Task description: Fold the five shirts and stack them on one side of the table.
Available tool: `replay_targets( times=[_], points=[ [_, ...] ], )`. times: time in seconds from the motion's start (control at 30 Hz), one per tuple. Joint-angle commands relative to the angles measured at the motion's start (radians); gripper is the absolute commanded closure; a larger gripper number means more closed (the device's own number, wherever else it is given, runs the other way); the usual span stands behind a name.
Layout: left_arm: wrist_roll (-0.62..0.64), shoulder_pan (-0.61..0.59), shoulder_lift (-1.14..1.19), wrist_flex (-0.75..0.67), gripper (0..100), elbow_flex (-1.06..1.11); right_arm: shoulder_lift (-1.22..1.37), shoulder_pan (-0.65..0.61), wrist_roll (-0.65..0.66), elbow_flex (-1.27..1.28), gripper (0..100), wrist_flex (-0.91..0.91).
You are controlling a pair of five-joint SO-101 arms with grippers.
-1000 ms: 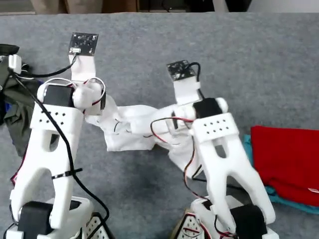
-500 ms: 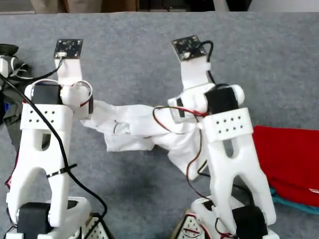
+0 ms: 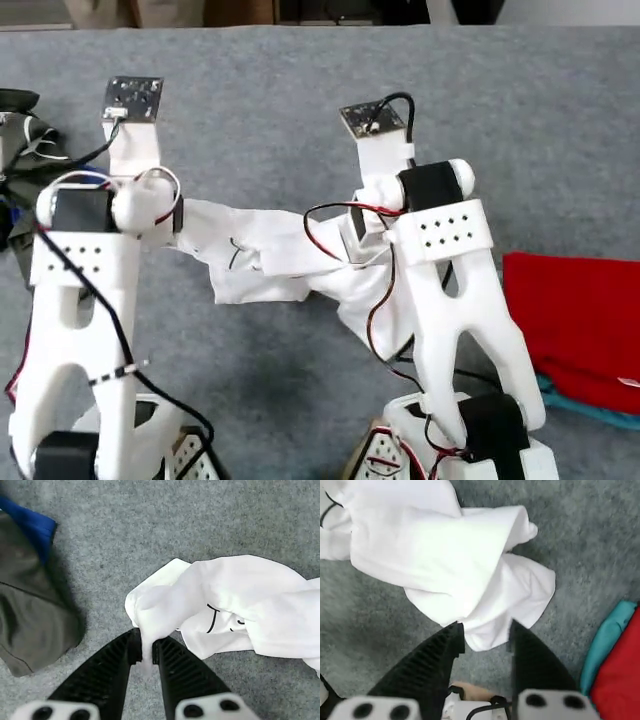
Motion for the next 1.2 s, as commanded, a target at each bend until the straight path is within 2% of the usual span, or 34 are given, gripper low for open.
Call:
replay_targets(
  times=[0.0, 0.23, 0.5, 0.77, 1.17],
  points=[
    [-0.006, 0.026, -0.073, 0.008, 98, 0.046, 0.005, -0.016, -0.009, -0.062, 87.5, 0.014],
    [0.003, 0.1, -0.16, 0.0, 98, 0.172, 0.007, -0.016, -0.184, -0.059, 83.6, -0.015],
    [-0.005, 0.103, -0.199, -0.029, 98, 0.184, 0.088, -0.028, -0.315, -0.064, 83.1, -0.094],
    [-0.005, 0.101, -0.196, -0.071, 98, 0.192, 0.116, -0.114, -0.35, -0.064, 83.2, -0.097],
    [0.002, 0.101, -0.189, -0.066, 98, 0.192, 0.122, -0.108, -0.37, -0.056, 83.2, -0.115]
  ],
)
